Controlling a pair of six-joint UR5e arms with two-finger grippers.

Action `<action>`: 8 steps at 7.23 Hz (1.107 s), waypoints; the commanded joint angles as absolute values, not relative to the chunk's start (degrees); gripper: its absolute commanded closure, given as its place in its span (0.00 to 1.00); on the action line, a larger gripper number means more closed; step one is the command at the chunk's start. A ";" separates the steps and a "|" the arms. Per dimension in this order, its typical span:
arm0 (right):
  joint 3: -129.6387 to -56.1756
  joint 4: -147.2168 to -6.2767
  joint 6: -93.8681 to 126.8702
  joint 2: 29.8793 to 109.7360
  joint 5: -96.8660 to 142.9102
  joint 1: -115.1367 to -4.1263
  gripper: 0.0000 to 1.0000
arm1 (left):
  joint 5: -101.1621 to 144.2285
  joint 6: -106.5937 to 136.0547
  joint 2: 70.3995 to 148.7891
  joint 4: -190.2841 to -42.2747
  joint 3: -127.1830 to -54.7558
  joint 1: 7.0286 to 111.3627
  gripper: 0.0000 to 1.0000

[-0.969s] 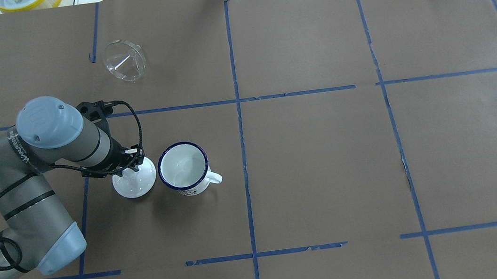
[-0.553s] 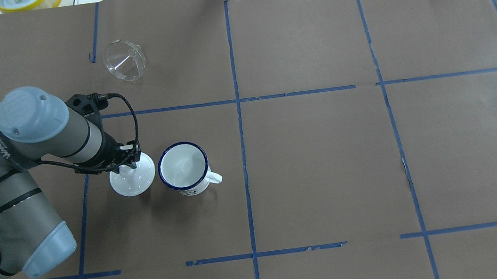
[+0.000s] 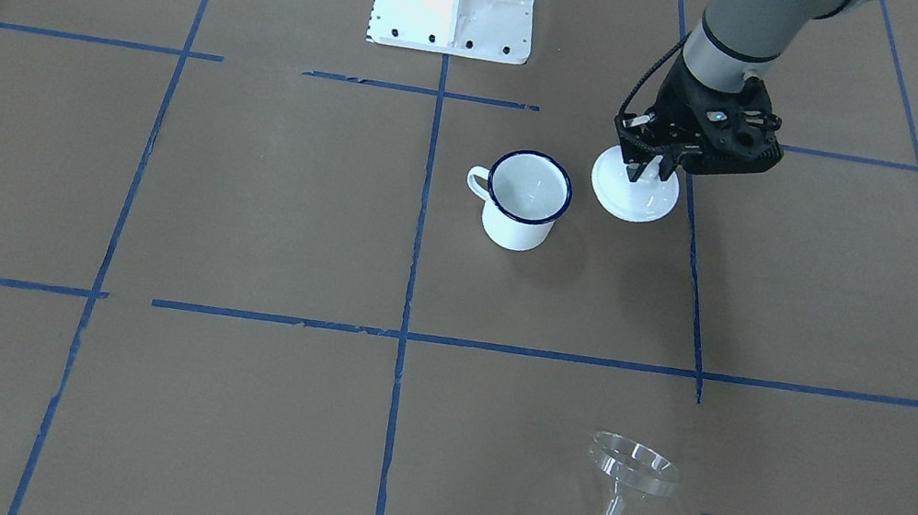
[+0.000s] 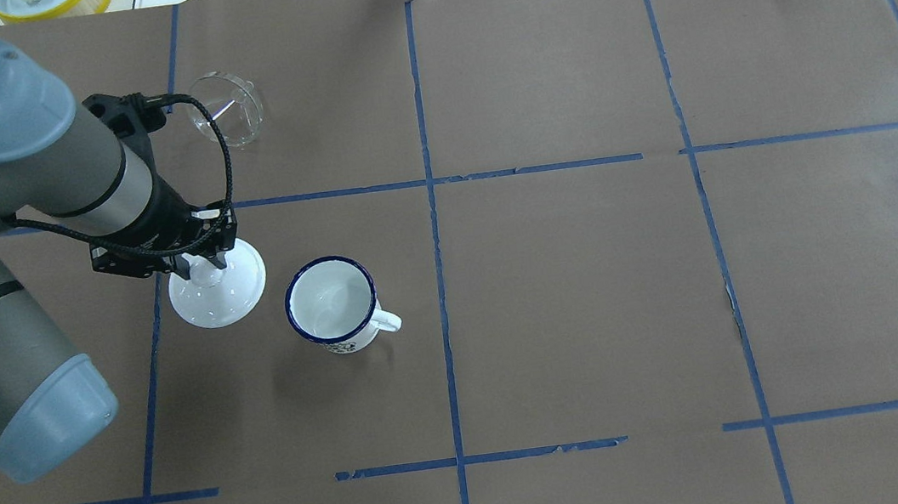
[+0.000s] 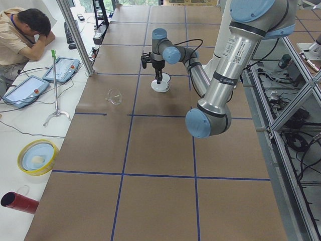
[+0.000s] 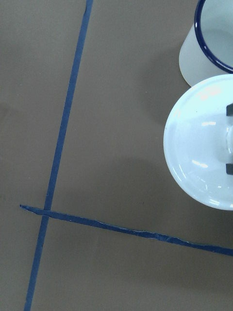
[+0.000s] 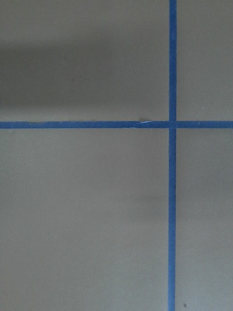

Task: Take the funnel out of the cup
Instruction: 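Lift the white lid and carry it over the mug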

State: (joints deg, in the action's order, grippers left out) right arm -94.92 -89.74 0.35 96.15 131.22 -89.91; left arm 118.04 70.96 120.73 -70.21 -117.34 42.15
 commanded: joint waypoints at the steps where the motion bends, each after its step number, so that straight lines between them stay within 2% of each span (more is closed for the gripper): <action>1: -94.92 -89.74 0.35 96.15 131.22 -89.91 0.00 | 120.15 77.73 129.34 -67.85 -110.78 40.10 1.00; 5: -94.92 -89.74 0.35 96.15 131.22 -89.91 0.00 | 118.21 82.62 129.99 -73.74 -105.48 36.12 1.00; 8: -94.92 -89.74 0.35 96.15 131.22 -89.91 0.00 | 118.21 82.36 129.64 -74.00 -105.47 36.12 1.00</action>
